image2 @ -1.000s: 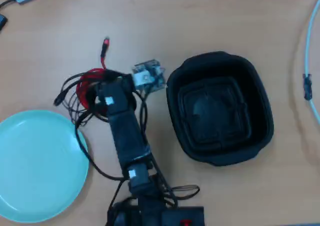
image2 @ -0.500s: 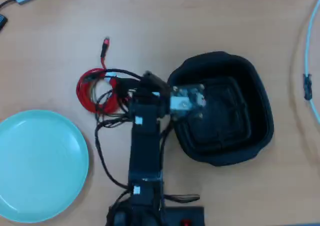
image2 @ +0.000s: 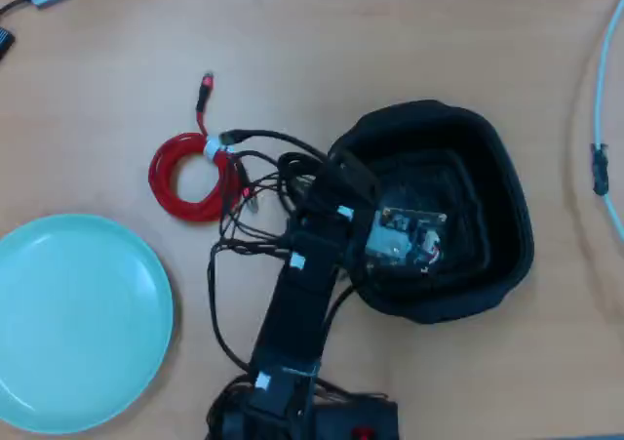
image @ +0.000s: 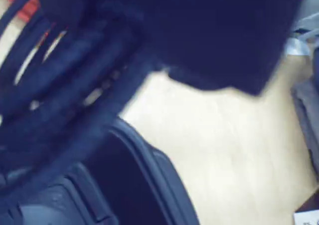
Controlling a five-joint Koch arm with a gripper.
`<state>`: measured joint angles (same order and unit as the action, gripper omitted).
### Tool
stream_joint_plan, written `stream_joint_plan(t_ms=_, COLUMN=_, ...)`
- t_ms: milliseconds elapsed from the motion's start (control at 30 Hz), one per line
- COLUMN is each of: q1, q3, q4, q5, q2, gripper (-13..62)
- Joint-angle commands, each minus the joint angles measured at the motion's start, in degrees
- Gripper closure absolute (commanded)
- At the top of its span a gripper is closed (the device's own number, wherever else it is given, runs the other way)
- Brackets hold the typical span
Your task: Put a black charging cable in a black bowl and put a red charging cable in a green bowl
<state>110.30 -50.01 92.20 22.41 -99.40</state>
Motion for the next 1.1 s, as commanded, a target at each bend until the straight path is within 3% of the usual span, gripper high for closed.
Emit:
stream_joint_plan(t_ms=0, q1=1.0, q3=5.8, q4=-8.4, q5=-4.0, q2=-2.8, gripper=56.5)
stream_joint_plan(t_ms=367, q1=5.7, q3=1.2, q4=-11.7, q5=-19.4, q2=1.1, gripper=56.6)
stream_joint_plan(t_ms=700, q1=10.2, q3=-0.7, q4=-16.3, q5=-18.9, q2=17.3, gripper=56.6)
stream_joint_plan(t_ms=1067, q1=19.3, q3=-5.2, q4=-23.0, q5=-10.4, q2=17.4, gripper=56.6)
